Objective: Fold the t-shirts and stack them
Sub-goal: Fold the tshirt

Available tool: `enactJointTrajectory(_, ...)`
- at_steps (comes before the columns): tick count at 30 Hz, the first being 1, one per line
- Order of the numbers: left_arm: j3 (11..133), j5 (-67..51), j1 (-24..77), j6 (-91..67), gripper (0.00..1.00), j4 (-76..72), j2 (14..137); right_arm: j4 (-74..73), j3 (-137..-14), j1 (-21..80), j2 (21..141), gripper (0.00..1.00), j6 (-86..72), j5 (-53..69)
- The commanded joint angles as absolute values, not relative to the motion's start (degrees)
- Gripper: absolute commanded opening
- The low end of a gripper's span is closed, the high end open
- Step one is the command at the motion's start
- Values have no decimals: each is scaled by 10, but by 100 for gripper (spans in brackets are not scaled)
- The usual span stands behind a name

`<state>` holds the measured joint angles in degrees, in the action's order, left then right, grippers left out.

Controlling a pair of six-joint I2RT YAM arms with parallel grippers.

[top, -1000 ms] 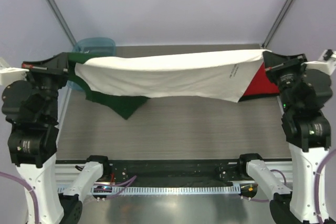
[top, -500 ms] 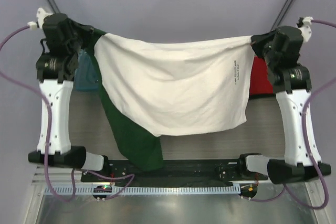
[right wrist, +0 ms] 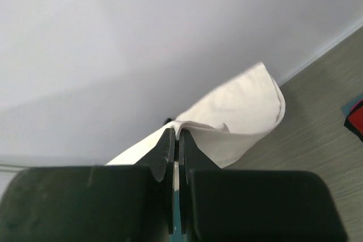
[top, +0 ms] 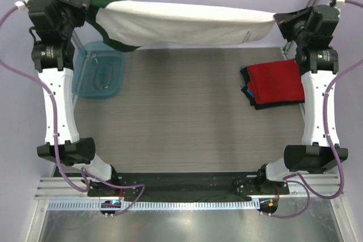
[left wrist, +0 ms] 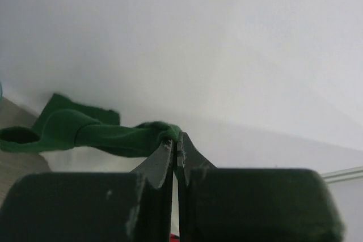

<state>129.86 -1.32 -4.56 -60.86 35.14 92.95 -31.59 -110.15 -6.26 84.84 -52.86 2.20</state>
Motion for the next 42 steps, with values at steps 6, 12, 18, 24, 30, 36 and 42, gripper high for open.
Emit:
enactJointTrajectory(6,937,-64,-53,-625,0,139,908,-133,-852,-71,889,1,-551,103)
enactJointTrajectory(12,697,-62,-52,-622,0,73,843,-66,-674,-70,888,1,-526,96)
enactJointTrajectory(18,584,-36,-33,-592,0,90,738,-7,-515,-70,868,1,-518,97)
enactJointTrajectory(24,474,19,-26,-586,0,160,601,15,-404,-70,802,1,-503,71)
enactJointTrajectory(30,402,45,-26,-553,0,247,518,-53,-332,-71,697,1,-471,29)
enactJointTrajectory(36,341,51,-26,-569,0,313,455,-112,-271,-71,612,2,-480,3)
enactJointTrajectory(42,274,83,-26,-616,6,375,371,-184,-227,-70,511,12,-516,-45)
